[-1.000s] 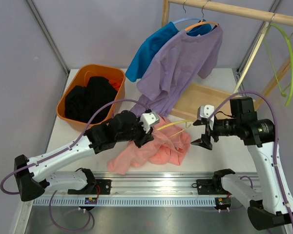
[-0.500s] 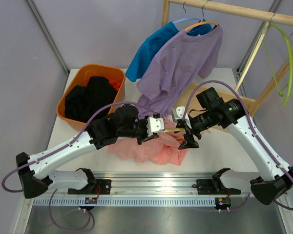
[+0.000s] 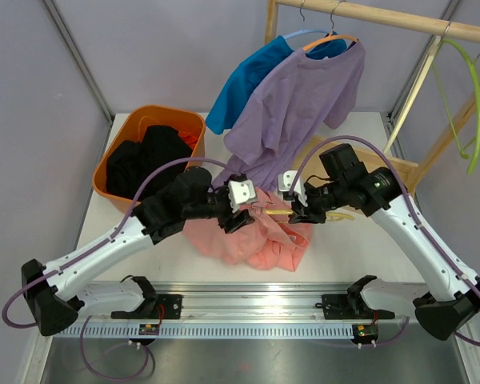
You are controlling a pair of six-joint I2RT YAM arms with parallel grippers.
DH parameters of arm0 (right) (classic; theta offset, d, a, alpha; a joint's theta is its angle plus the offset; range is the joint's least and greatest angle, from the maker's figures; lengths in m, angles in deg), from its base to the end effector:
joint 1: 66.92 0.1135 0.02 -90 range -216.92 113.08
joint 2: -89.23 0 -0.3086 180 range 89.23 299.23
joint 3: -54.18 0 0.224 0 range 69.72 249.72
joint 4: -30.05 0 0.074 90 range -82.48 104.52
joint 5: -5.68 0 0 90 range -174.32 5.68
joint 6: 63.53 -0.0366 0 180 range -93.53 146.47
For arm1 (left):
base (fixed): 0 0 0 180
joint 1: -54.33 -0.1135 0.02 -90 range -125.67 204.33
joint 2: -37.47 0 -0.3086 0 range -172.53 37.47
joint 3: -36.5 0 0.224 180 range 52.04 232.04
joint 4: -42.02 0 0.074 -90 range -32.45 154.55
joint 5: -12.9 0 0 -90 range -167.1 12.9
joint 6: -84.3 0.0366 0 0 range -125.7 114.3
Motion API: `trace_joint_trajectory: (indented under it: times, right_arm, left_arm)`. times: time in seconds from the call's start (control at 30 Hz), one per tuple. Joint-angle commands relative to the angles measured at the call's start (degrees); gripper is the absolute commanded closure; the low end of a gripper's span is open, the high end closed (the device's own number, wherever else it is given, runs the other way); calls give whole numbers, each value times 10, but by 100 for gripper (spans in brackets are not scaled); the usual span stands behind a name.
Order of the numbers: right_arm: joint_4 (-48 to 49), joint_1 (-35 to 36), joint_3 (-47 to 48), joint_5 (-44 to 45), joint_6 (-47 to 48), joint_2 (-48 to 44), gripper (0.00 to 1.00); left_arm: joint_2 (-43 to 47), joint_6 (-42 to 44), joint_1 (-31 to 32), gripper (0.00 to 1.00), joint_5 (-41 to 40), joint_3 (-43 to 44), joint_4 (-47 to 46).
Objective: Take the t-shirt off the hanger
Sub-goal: Remove the tshirt from the hanger
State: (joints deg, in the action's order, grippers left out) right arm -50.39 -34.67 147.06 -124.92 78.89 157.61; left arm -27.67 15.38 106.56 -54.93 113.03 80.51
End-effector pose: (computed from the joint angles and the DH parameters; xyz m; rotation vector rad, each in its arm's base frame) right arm 0.1286 0.1093 0.4090 -1.7773 1.5560 0.7289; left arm 0.1152 -0.1712 0.3886 1.4353 1.5131 -0.7308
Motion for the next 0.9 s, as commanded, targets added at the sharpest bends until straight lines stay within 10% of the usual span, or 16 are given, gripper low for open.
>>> trace_joint_trajectory:
  times: [0.0,0.3,0.87]
  right_arm:
    - [33,1,-5,61,-63,-44,100]
    - [110,-37,-52,117,-252,-69,100]
    - [77,-75,-19,57,-345,-26,100]
  left_arm:
    - [58,-80,-43,32,-60,-29,-90]
    - [125,-321,-78,1,-159,-68,-105]
    - [-34,-550,-37,15,-320,-80,-173]
